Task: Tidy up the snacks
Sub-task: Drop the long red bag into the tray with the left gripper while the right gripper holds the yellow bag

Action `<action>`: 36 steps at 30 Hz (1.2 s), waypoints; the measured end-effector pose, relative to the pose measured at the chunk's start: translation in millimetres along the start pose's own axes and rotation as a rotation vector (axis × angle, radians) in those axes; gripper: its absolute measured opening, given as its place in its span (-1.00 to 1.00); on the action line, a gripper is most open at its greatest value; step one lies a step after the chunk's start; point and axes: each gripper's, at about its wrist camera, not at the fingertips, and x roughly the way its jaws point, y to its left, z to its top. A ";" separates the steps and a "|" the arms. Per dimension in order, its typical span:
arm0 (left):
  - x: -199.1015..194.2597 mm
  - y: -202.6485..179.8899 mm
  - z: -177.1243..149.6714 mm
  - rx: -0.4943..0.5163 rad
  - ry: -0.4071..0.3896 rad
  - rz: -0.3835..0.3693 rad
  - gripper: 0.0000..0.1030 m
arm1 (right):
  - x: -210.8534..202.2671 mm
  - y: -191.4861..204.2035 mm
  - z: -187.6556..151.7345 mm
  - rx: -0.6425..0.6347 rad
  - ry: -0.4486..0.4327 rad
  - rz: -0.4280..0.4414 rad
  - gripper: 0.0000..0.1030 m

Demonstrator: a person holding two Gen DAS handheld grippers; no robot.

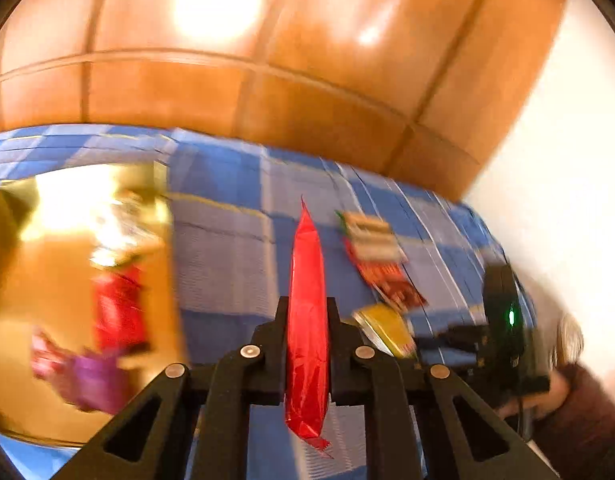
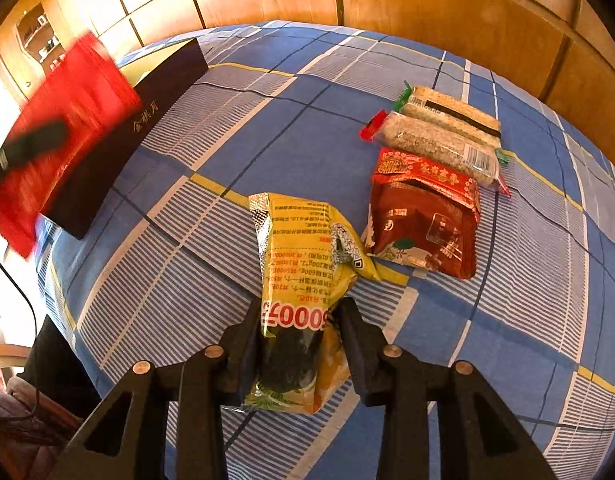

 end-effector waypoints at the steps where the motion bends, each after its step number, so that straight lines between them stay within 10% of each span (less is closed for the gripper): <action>1: -6.1 8.3 4.9 -0.020 -0.012 0.017 -0.72 | -0.4 0.3 0.0 -0.002 0.000 -0.002 -0.26; 18: 28.1 175.2 70.2 -0.272 0.025 0.310 -0.71 | 2.8 3.6 3.5 0.028 -0.008 -0.013 -0.26; 36: 2.6 158.6 13.8 -0.307 -0.004 0.511 -0.11 | 4.1 2.9 1.1 0.044 -0.031 -0.017 -0.25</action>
